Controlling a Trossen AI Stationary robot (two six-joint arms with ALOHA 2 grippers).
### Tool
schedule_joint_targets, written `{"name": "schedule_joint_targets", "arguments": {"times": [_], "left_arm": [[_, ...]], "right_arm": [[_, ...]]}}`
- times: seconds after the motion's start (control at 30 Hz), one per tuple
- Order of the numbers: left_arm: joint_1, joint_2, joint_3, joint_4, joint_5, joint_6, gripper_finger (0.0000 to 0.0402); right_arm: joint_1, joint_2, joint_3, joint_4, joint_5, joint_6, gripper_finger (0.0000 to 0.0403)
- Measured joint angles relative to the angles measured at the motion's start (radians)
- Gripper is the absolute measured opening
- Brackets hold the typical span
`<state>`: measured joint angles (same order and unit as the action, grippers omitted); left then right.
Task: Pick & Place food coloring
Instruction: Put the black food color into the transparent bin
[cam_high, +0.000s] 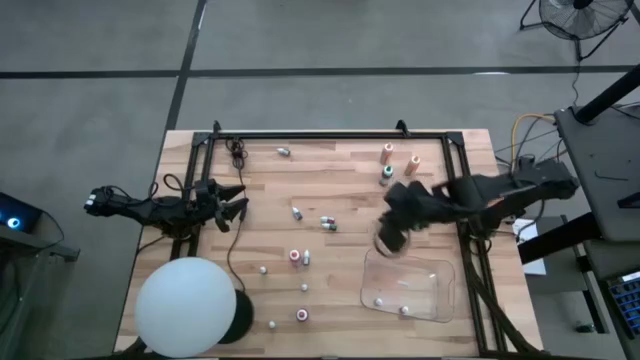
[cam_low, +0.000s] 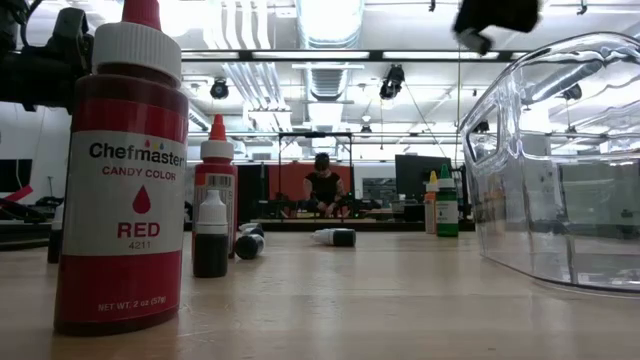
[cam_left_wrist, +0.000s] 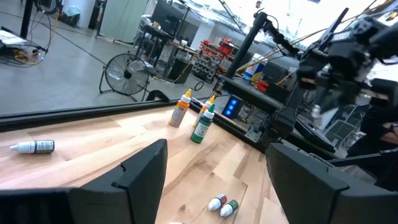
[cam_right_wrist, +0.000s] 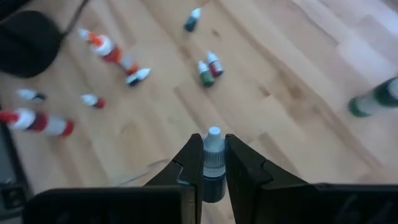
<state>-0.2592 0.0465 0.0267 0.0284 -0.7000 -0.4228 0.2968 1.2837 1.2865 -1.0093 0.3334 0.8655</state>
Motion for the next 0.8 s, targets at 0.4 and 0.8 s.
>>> {"name": "schedule_joint_targets", "arguments": {"times": [0.4, 0.8], "left_arm": [[0.0, 0.0, 0.0, 0.0, 0.0, 0.0, 0.0245], [0.0, 0.0, 0.0, 0.0, 0.0, 0.0, 0.0245]], "right_arm": [[0.364, -0.178, -0.336, 0.38, 0.171, 0.006, 0.0036], [0.437, -0.17, -0.563, 0.773, 0.164, -0.259, 0.0036]]}}
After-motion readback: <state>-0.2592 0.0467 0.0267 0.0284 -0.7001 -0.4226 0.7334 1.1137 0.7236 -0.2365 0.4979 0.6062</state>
